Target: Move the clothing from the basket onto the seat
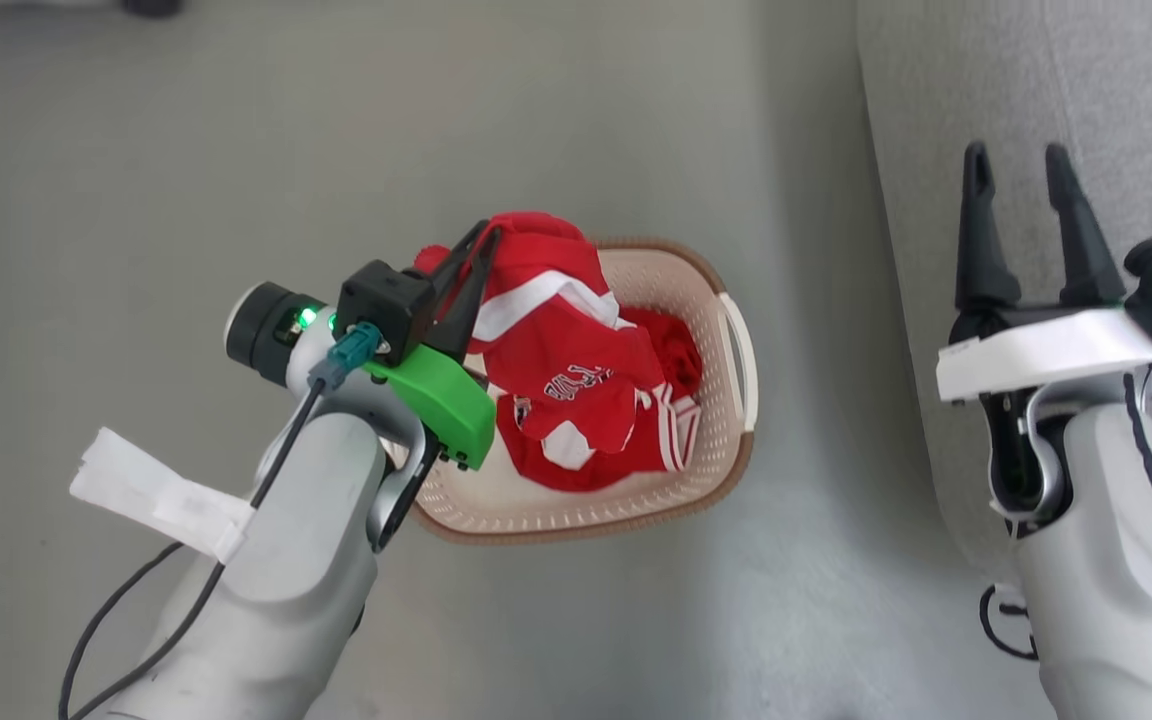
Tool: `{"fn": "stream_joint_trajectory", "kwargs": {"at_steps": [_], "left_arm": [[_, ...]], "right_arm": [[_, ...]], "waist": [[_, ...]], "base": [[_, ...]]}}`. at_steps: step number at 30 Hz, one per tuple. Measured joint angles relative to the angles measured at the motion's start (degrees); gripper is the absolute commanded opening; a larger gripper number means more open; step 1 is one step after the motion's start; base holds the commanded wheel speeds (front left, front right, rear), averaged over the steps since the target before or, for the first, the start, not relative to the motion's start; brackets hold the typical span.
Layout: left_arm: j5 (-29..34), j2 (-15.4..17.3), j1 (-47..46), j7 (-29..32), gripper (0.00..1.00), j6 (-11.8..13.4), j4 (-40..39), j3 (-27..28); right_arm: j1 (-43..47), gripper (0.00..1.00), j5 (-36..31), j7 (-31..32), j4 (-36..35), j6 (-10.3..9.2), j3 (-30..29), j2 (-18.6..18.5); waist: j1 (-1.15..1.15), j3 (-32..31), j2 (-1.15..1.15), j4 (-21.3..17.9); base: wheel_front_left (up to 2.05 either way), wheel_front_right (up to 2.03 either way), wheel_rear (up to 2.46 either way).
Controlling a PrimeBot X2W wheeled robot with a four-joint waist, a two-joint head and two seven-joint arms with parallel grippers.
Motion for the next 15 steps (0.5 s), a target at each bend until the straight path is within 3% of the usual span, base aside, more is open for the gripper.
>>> {"fn": "stream_joint_trajectory", "kwargs": {"at_steps": [15], "left_arm": [[-1.6, 0.0, 2.7, 0.0, 0.0, 0.0, 2.0, -2.3]], "right_arm": [[7.6, 1.0, 0.1, 0.0, 3.8, 0.86, 1.4, 0.2]], "waist": [[0.0, -11.5, 0.0, 2.6]], "base": [[0.0, 0.0, 0.0]]}}
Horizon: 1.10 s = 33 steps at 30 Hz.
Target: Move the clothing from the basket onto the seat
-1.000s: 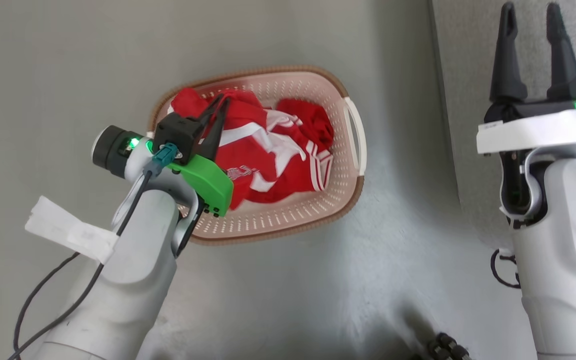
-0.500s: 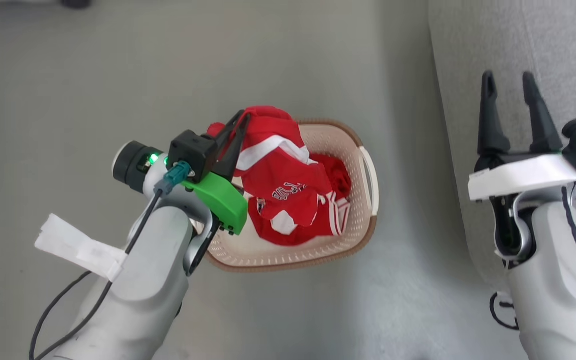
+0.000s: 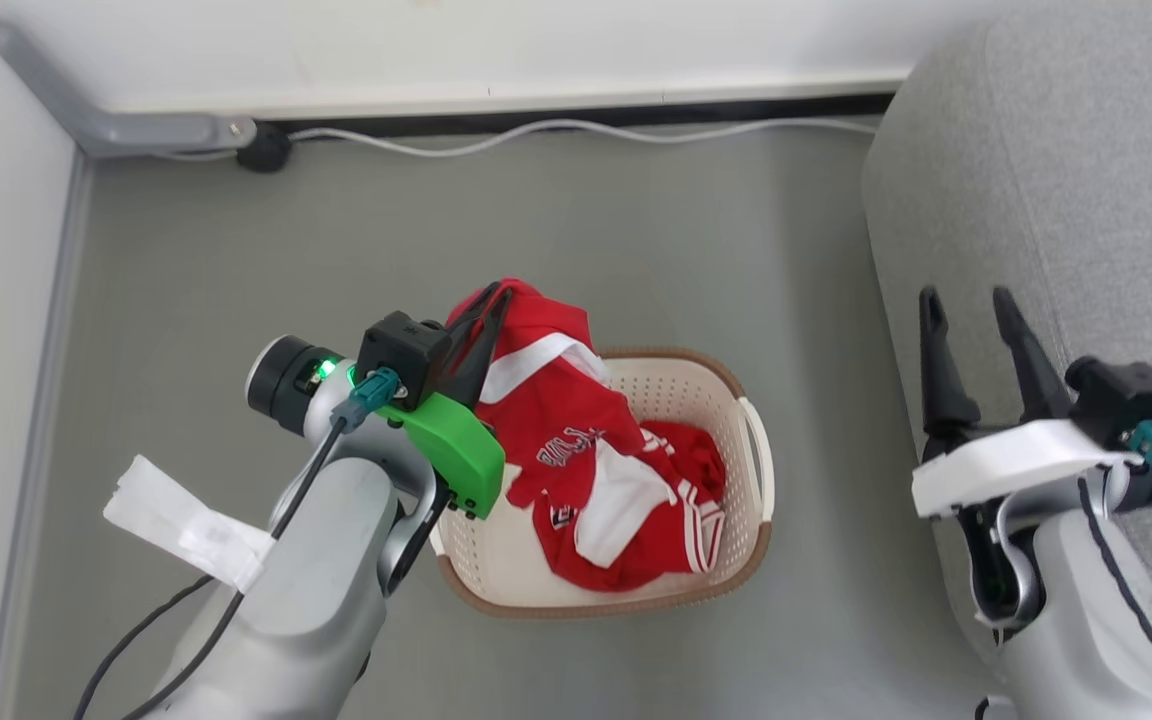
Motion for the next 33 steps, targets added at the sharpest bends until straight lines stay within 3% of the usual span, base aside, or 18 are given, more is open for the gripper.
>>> {"fn": "stream_joint_trajectory", "kwargs": {"at_steps": [7, 18, 33], "left_arm": [[-0.7, 0.0, 1.4, 0.0, 0.0, 0.0, 1.2, -1.4], [-3.9, 0.0, 2.8, 0.8, 0.0, 0.0, -0.5, -3.7], [-5.0, 0.0, 2.8, 3.3, 0.0, 0.6, -5.0, -7.7]], "right_arm": [[4.2, 1.0, 0.1, 0.0, 2.3, 0.47, 1.9, 0.0], [8.2, 1.0, -0.8, 0.0, 5.0, 2.02, 9.6, 0.1], [4.7, 1.0, -4.0, 0.7, 9.1, 3.49, 24.3, 0.0]], "waist": [[0.0, -5.7, 0.0, 1.1], [0.0, -13.4, 0.0, 2.2], [0.0, -15.1, 0.0, 3.3]], "base": [[0.0, 0.0, 0.0], [0.0, 0.0, 0.0], [0.0, 0.0, 0.0]]}}
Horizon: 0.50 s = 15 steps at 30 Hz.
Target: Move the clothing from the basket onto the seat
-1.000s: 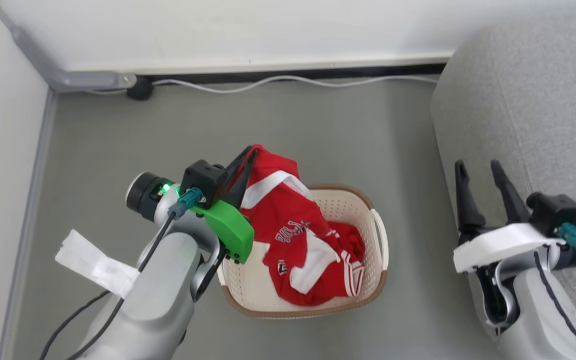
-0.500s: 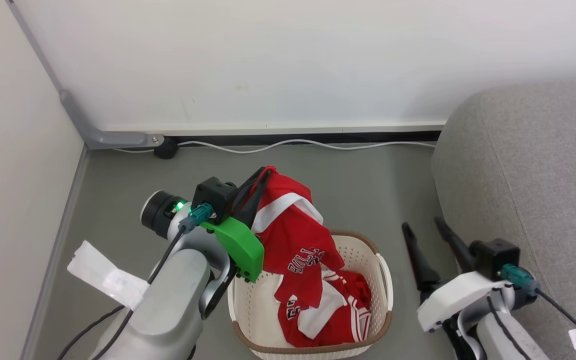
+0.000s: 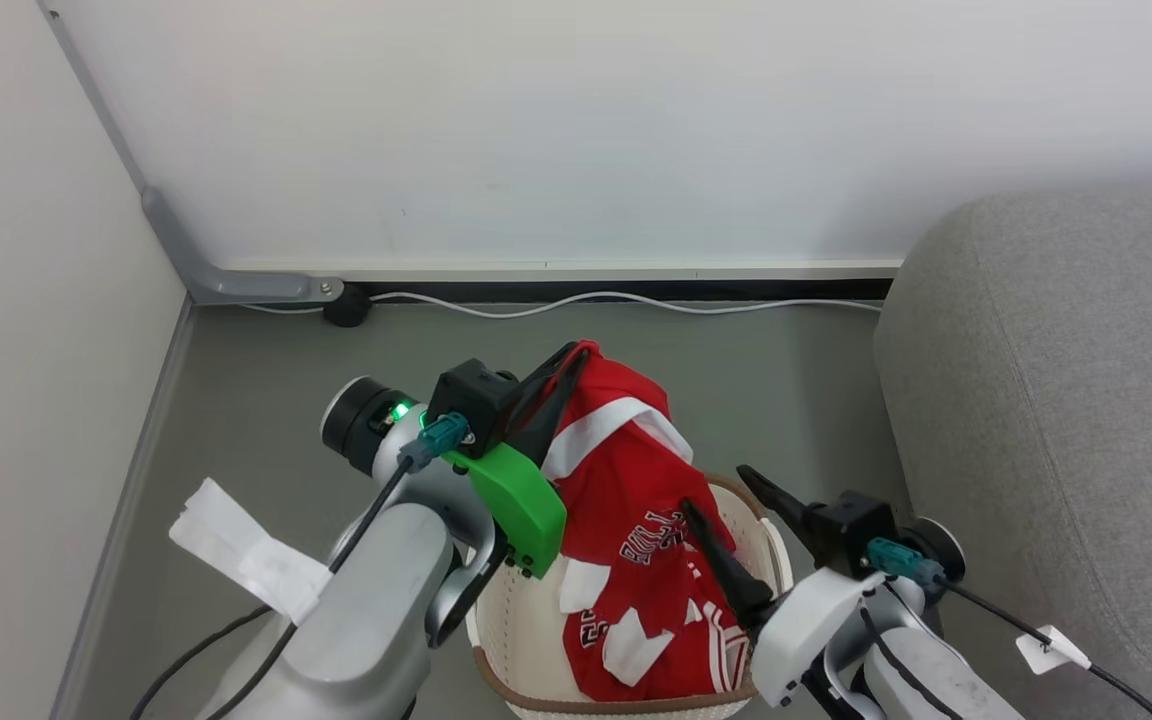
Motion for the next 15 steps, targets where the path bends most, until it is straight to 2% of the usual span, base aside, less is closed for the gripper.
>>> {"fn": "stream_joint_trajectory", "kwargs": {"at_steps": [7, 15], "left_arm": [[-0.9, 0.0, 0.0, 1.0, 0.0, 0.2, -2.8, -2.6], [-2.5, 0.2, -0.1, 1.6, 0.0, 1.0, -4.9, -4.1]], "right_arm": [[-3.1, 1.0, -1.6, 1.6, 4.4, 0.01, 3.6, -0.1], [-7.1, 1.0, -0.2, 2.7, 7.6, 0.02, 8.3, -0.4]], "waist": [[0.0, 0.2, 0.0, 0.7], [0.0, 0.6, 0.0, 1.8]], "base": [[0.0, 0.0, 0.0], [0.0, 0.0, 0.0]]}}
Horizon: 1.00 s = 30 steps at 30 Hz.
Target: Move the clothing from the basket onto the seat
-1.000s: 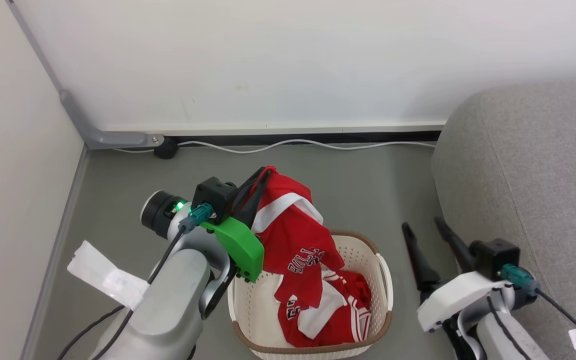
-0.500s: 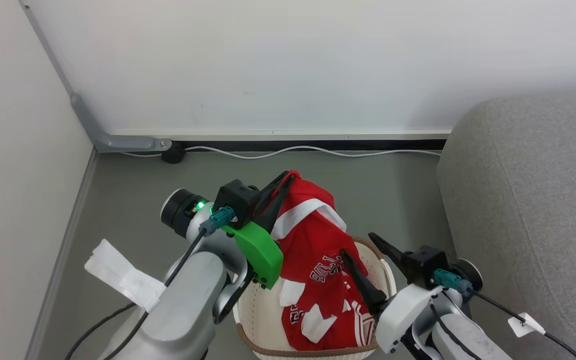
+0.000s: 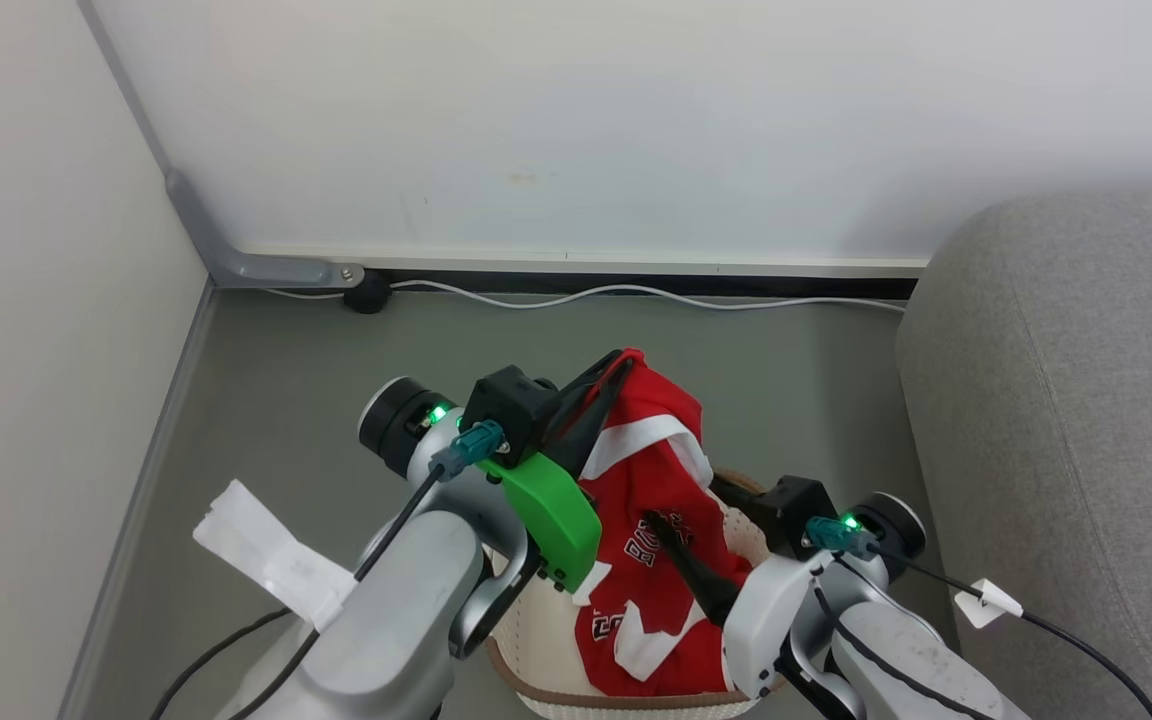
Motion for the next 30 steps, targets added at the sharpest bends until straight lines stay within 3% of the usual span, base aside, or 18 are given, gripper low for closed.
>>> {"fn": "stream_joint_trajectory", "kwargs": {"at_steps": [1, 3, 4, 5, 16, 19, 24, 30], "left_arm": [[-0.1, 0.0, 0.0, 0.0, 0.0, 0.2, -0.2, -0.2], [-0.4, 0.0, 0.0, 0.4, 0.0, 0.3, -0.4, -0.4], [-0.5, 0.0, 0.0, 0.4, 0.0, 0.4, -0.4, -0.4], [-0.5, 0.0, 0.0, 0.4, 0.0, 0.7, -0.5, -0.4], [-1.5, 0.0, 0.8, 0.4, 0.03, 2.8, -0.1, 1.0], [-1.5, 0.0, 1.7, 0.3, 1.0, 3.2, 0.2, 1.1], [-1.6, 0.0, 2.6, -0.8, 1.0, 3.3, 0.2, 1.3], [-3.1, 0.4, 4.9, -1.5, 1.0, 3.3, 0.7, 1.5]], "right_arm": [[-0.4, 0.96, 0.4, 0.0, 0.3, 0.0, 0.5, 0.0], [-1.0, 0.44, 1.3, 0.2, 0.8, 0.0, 1.6, 0.0], [-1.3, 0.27, 1.5, 0.2, 1.0, 0.0, 2.0, 0.0], [-1.5, 0.0, 1.9, 0.2, 1.0, 0.0, 2.4, 0.0], [-2.9, 0.0, 5.4, -0.7, 3.3, 0.0, 1.3, 0.0], [-3.0, 0.0, 6.1, -1.0, 3.8, 0.0, -0.4, -0.1], [-3.0, 0.0, 8.4, -2.0, 4.1, -0.2, -4.6, -0.4], [-3.0, 0.0, 9.5, -2.5, 3.0, -2.15, -8.7, -2.6]], "waist": [[0.0, 0.0, 0.0, 0.1], [0.0, 0.1, 0.0, 0.2], [0.0, 0.1, 0.0, 0.3], [0.0, 0.2, 0.0, 0.4], [0.0, 0.7, 0.0, -0.6], [0.0, 0.8, 0.0, -1.4], [0.0, 1.0, 0.0, -3.0], [0.0, 1.1, 0.0, -5.2]], "base": [[0.0, 0.0, 0.0], [0.0, 0.0, 0.0], [0.0, 0.0, 0.0], [0.0, 0.0, 0.0], [0.0, 0.0, 0.0], [0.0, 0.0, 0.0], [0.0, 0.0, 0.0], [0.0, 0.0, 0.0]]}}
